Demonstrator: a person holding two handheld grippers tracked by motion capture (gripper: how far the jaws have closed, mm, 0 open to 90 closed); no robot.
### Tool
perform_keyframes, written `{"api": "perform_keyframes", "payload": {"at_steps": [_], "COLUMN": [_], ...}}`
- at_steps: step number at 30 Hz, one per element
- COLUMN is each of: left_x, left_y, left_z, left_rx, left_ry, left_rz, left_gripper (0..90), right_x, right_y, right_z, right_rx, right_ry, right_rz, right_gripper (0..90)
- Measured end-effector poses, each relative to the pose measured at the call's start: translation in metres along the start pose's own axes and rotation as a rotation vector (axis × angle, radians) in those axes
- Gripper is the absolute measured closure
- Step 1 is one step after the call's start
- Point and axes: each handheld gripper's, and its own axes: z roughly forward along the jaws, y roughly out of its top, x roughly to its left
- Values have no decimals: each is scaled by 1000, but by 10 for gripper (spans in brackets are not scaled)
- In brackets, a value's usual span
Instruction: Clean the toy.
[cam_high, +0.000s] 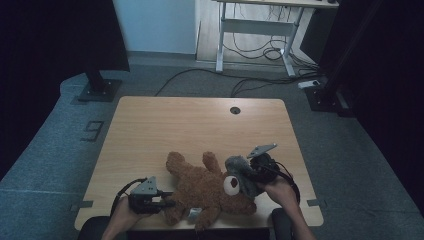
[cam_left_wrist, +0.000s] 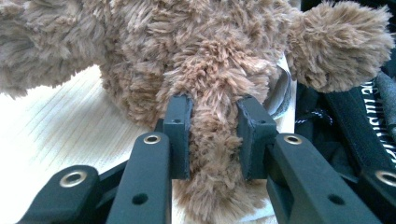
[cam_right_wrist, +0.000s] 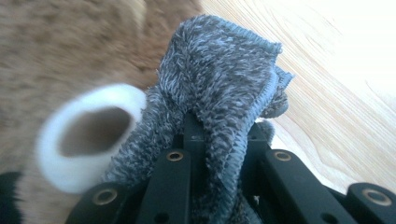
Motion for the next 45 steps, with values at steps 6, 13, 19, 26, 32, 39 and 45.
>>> {"api": "perform_keyframes", "payload": {"at_steps": [6,13,19,26,32,39,45], "left_x": [0,0,0,0,0,0,0], "left_y": [0,0,0,0,0,0,0], "left_z": [0,0,0,0,0,1,1], "left_rx": [-3,-3,-3,-4,-11,-12,-12], "left_ry": [-1,-1,4,4,2,0,3], "left_rz": [-1,1,5,6,1,1,2], "left_gripper": [679,679,675,675,675,677,676], "right_x": [-13,-3,20,39,30,12,0], "right_y": [-8,9,35,53,51,45,38], "right_z": [-4,-32,-34,3,30,40,42], "right_rx": [25,-70,-127,-50,19,46,59], "right_ry": [-68,-40,62,160,188,160,119], "right_rz": [26,0,-75,-139,-119,-68,-37], "right_gripper": [780,779,779,779,779,779,780]}}
